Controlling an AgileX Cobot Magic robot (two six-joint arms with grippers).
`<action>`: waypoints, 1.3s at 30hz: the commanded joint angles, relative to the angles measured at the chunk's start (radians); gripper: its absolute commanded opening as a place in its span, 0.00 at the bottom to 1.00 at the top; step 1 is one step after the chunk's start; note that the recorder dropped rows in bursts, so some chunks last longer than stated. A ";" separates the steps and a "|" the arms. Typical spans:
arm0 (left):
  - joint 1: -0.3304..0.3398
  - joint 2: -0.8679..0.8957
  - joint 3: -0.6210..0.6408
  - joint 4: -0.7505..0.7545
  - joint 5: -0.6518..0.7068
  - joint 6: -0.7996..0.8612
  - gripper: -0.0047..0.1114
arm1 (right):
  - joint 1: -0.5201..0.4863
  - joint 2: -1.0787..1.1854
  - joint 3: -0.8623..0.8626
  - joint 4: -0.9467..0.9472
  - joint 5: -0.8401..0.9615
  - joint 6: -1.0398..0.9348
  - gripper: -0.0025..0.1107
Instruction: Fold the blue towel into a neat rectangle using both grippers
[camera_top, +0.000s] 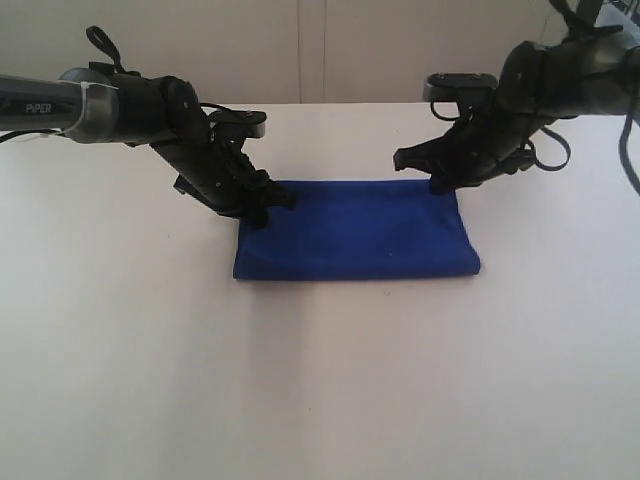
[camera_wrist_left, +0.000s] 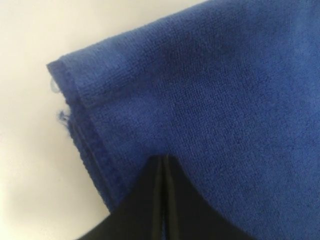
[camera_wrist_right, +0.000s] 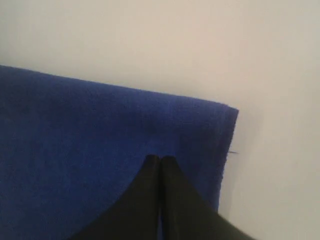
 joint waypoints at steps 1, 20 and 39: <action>0.001 0.022 0.006 0.005 0.018 0.001 0.04 | -0.015 0.038 -0.001 -0.051 -0.026 0.005 0.02; 0.001 0.022 0.006 0.007 0.018 0.001 0.04 | -0.026 -0.027 0.008 -0.065 0.129 0.005 0.02; 0.001 0.022 0.006 0.011 0.021 0.028 0.04 | -0.026 -0.081 0.025 -0.023 0.194 -0.003 0.02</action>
